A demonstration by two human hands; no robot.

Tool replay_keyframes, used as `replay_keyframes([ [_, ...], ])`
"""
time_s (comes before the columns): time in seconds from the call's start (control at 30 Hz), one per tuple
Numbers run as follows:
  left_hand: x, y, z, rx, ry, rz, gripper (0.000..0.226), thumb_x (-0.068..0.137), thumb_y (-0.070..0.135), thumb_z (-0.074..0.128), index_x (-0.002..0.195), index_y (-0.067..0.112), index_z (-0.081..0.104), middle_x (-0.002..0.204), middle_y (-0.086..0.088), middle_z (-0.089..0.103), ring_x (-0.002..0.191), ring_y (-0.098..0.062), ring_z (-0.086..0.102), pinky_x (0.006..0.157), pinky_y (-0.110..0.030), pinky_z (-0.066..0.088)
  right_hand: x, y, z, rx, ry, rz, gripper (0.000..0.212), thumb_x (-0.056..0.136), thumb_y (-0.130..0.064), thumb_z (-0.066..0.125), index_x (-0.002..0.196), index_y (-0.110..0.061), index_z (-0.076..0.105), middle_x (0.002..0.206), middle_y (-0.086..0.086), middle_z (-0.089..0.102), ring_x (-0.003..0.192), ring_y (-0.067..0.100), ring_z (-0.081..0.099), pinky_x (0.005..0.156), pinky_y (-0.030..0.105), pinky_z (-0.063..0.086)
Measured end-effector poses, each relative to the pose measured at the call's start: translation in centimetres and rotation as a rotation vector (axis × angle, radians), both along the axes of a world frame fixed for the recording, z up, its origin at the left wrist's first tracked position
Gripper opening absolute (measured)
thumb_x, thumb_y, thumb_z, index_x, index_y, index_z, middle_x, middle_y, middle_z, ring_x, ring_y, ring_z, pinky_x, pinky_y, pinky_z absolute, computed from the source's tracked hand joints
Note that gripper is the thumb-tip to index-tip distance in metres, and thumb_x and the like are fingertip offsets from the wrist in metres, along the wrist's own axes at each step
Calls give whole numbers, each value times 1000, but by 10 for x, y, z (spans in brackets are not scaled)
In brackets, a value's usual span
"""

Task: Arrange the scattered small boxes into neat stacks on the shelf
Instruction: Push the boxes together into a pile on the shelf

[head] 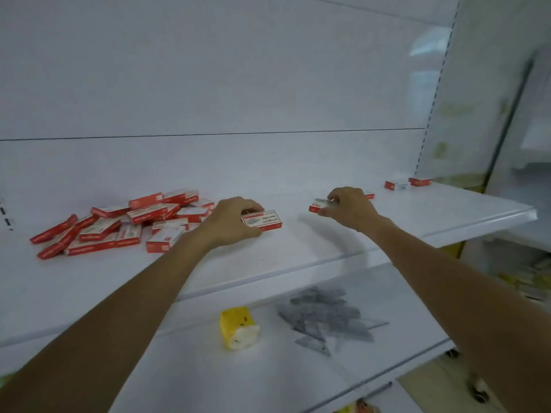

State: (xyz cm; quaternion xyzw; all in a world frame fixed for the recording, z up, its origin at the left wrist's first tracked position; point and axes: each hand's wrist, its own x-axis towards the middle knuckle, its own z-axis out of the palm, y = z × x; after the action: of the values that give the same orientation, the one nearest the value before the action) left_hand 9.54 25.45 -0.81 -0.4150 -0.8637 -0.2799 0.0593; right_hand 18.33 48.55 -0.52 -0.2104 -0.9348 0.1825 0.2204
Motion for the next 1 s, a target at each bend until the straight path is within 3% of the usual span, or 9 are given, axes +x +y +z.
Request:
replay_keyframes([
  [0.2,-2,94,-7,10,-66,-62,44,75,21,74,117,19,62,117,-2,62,96,-10,53,81,-19,38,13,92,-5,52,-65,-48,32,77,-39,70,90,-11,63,90,4,60,80,18,51,64,25,38],
  [0.33,-4,155,-10,41,-80,-51,41,76,22,73,115,20,63,118,0,62,95,-8,53,79,-18,37,7,157,-3,79,-90,-11,40,77,-37,70,102,-7,65,99,7,64,83,19,53,74,30,44],
  [0.57,-6,232,-22,70,-61,40,41,77,24,72,117,20,62,119,0,61,94,-6,50,76,-14,35,-15,240,-8,112,-119,88,39,81,-35,67,108,-6,62,106,8,62,87,18,49,74,28,40],
  [0.7,-3,255,-27,64,-67,100,40,78,26,71,117,21,62,119,2,60,96,-6,48,82,-18,35,-30,256,-11,157,-167,196,41,83,-37,64,111,-8,61,110,8,63,99,23,55,87,32,44],
  [0.83,0,268,-30,33,-54,116,39,81,24,68,119,19,60,124,1,59,104,-8,51,87,-18,35,-40,257,-17,153,-155,335,40,84,-32,62,118,-10,60,119,7,60,109,22,53,86,26,39],
  [0.93,-3,273,-34,-55,-23,145,36,83,24,65,119,19,60,124,-2,58,113,-15,52,93,-21,37,-45,259,-25,174,-195,393,39,83,-30,59,118,-13,62,123,5,60,114,22,52,96,32,42],
  [1.0,-4,274,-35,-48,-30,162,35,83,24,65,118,20,61,122,-2,58,111,-16,52,92,-21,38,-46,261,-26,156,-178,403,39,82,-30,60,117,-14,63,120,4,61,113,21,53,94,33,44],
])
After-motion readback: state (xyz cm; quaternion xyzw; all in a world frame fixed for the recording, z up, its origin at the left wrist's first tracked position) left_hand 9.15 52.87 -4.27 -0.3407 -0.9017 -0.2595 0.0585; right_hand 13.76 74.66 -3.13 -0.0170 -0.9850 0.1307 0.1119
